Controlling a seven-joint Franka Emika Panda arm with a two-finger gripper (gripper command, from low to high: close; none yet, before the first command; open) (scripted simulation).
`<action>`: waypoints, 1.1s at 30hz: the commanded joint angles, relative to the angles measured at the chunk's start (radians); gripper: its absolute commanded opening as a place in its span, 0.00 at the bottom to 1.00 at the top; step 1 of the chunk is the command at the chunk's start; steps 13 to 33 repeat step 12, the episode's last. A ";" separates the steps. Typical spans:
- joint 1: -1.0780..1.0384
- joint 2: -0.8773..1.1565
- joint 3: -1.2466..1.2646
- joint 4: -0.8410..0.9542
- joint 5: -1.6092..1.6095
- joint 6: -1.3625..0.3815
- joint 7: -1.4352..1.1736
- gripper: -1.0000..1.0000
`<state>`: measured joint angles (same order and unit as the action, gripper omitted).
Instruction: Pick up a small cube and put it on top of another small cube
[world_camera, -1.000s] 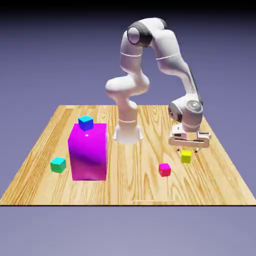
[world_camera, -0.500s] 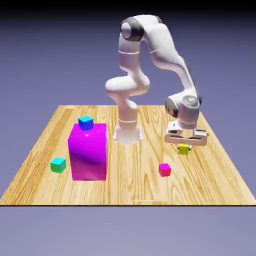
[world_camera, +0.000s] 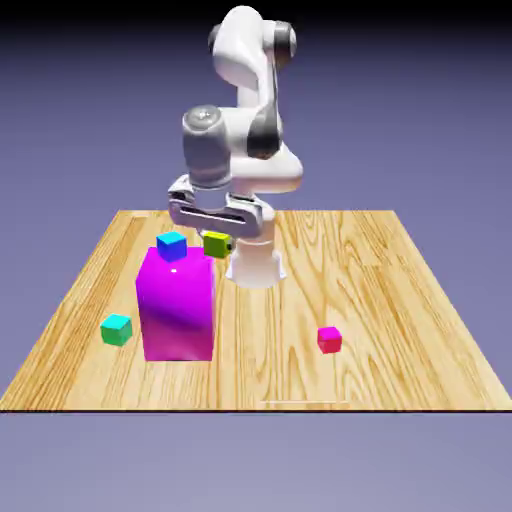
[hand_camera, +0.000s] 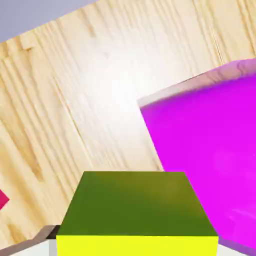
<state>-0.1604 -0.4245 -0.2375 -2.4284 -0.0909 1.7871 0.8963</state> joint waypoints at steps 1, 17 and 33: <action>-0.032 -0.028 -0.033 0.013 -0.025 -0.044 -0.031 0.00; -0.080 -0.048 -0.090 -0.100 -0.066 0.044 -0.069 1.00; -0.080 -0.048 -0.090 -0.100 -0.066 0.044 -0.069 1.00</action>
